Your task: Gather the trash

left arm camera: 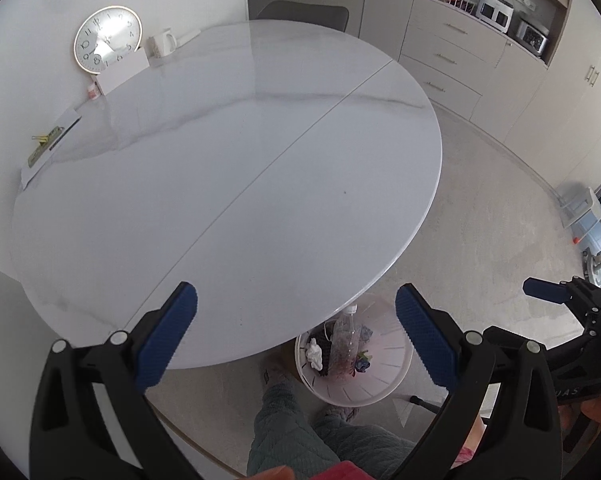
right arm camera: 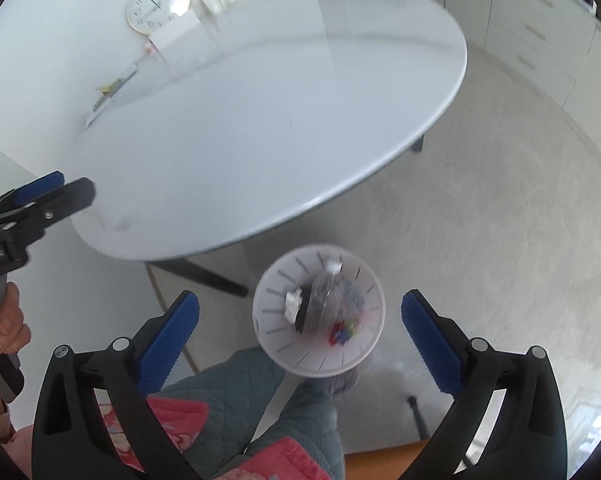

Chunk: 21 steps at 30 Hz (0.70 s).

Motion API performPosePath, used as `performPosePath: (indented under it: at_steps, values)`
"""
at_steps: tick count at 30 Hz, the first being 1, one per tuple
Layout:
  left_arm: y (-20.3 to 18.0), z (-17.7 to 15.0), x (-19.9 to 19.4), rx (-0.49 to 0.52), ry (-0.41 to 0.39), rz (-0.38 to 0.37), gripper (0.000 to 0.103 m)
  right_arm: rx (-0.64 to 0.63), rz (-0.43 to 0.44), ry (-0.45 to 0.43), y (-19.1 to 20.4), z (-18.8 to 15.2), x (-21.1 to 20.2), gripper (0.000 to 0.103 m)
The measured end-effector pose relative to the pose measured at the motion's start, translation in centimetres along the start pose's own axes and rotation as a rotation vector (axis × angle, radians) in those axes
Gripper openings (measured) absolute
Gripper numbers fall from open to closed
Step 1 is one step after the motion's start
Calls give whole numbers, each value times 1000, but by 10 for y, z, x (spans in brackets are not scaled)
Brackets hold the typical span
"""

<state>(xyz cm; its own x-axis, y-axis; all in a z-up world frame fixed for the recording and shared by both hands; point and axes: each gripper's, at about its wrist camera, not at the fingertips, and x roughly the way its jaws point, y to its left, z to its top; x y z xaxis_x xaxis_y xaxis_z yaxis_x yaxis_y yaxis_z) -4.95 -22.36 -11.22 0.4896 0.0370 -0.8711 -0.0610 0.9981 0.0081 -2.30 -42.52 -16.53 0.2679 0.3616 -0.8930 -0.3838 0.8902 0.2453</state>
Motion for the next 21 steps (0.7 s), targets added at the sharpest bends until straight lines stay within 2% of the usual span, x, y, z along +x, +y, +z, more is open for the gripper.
performPosePath:
  at_steps: [8, 21]
  values:
    - [-4, 28, -36, -7, -100, 35, 95, -68, -56, -152, 17, 38, -57, 101]
    - [28, 65, -44, -49, -174, 87, 95, -102, -55, -265, 43, 96, -77, 101]
